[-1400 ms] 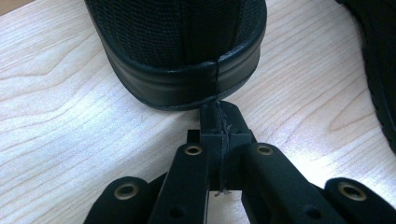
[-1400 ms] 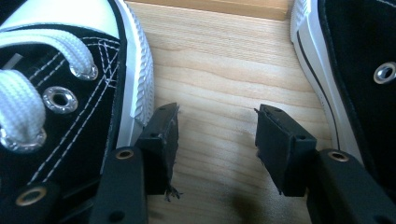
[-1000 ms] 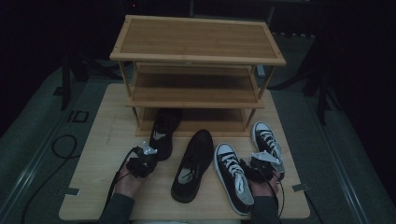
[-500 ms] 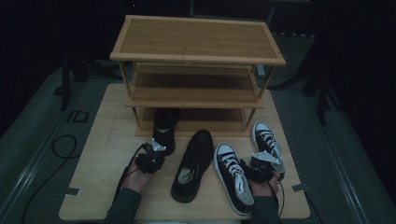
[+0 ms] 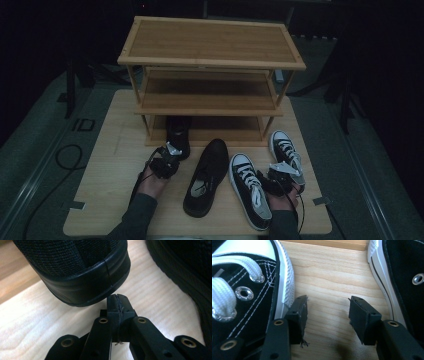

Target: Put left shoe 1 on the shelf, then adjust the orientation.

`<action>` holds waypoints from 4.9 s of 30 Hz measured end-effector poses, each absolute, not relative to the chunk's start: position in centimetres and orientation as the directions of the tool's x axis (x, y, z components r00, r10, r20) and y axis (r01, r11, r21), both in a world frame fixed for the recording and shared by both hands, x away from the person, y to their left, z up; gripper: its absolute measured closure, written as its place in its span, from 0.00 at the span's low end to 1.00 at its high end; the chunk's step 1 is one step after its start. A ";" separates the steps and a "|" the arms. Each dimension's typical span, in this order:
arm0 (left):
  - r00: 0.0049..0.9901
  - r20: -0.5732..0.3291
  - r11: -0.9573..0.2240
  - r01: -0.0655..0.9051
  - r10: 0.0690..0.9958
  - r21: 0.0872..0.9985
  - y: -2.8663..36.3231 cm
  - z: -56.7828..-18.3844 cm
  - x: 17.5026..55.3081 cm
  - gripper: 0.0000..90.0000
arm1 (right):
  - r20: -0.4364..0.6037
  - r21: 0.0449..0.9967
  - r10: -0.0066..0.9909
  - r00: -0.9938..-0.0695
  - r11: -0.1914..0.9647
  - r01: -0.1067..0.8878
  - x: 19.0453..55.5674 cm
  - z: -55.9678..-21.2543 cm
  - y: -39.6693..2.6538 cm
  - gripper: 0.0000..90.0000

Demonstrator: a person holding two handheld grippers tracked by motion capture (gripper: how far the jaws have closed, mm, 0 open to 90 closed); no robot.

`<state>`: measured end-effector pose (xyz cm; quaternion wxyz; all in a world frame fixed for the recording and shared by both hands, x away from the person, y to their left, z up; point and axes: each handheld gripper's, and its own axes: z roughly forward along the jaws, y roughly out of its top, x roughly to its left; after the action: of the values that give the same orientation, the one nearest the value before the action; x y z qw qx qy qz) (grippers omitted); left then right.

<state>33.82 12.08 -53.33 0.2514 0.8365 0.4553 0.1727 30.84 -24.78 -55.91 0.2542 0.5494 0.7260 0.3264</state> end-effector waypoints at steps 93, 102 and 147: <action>0.709 -0.079 -0.538 0.597 0.701 0.595 7.2 -45.7 30.0 0.62 | -0.009 0.753 0.964 -0.266 0.182 0.632 30.9 -55.9 -24.8 0.54; 0.674 0.082 -0.600 0.588 0.734 0.542 7.3 -46.2 30.1 0.96 | -0.011 0.753 0.963 -0.268 0.184 0.631 30.9 -55.9 -24.8 0.54; 0.473 -0.089 -0.312 0.700 0.877 0.642 6.6 -47.5 38.9 0.98 | -0.011 0.752 0.963 -0.268 0.185 0.632 30.9 -55.9 -24.8 0.54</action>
<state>38.93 6.58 -47.46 0.3157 0.7979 0.4941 0.1398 30.87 -24.79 -55.91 0.2537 0.5490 0.7265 0.3261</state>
